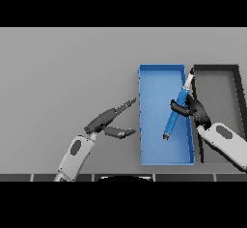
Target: Pick up the blue pipe and place it into the blue bin.
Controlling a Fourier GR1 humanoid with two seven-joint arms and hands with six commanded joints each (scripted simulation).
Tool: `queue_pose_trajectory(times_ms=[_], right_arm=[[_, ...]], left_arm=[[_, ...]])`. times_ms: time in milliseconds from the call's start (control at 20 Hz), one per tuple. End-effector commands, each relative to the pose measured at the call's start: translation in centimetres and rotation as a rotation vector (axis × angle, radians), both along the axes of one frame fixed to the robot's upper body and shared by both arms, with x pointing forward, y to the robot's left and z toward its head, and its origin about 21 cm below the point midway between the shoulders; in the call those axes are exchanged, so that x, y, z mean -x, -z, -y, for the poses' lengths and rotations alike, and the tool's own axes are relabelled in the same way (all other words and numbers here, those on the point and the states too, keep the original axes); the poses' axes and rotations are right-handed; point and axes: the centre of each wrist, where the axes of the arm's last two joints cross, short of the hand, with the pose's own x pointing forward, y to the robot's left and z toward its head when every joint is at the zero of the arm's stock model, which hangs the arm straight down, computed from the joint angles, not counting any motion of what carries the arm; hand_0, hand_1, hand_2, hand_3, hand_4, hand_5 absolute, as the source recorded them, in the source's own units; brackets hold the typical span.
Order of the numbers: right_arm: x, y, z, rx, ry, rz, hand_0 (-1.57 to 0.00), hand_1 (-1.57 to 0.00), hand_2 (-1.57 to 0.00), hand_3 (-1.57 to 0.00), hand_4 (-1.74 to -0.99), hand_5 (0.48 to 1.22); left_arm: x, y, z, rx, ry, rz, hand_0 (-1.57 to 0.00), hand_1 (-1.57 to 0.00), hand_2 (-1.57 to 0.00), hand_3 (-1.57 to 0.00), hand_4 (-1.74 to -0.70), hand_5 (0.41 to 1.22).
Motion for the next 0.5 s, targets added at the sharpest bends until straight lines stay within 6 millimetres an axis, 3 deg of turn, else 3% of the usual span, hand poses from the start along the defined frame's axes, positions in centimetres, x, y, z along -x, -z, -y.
queue_pose_trajectory(times_ms=[0,200,450], right_arm=[[0.0,0.0,0.0,0.0,-0.006,0.001,-0.06,-0.06,-0.05,-0.02,-1.144,0.759],[0.1,0.3,-0.3,0.017,-0.041,-0.013,-0.02,-0.02,-0.02,-0.01,-1.095,0.718],[0.2,0.0,-0.3,0.028,-0.078,-0.009,-0.02,-0.02,-0.02,0.0,-1.084,0.714]], left_arm=[[-0.1,0.1,-0.1,-0.003,-0.004,-0.004,0.0,0.0,0.0,0.0,-0.93,0.496],[-0.2,0.1,-0.2,-0.006,-0.003,-0.008,0.0,0.0,0.0,0.0,-0.93,0.495],[-0.4,1.8,-0.6,-0.017,-0.011,-0.017,0.0,0.0,0.0,0.0,-0.93,0.495]])
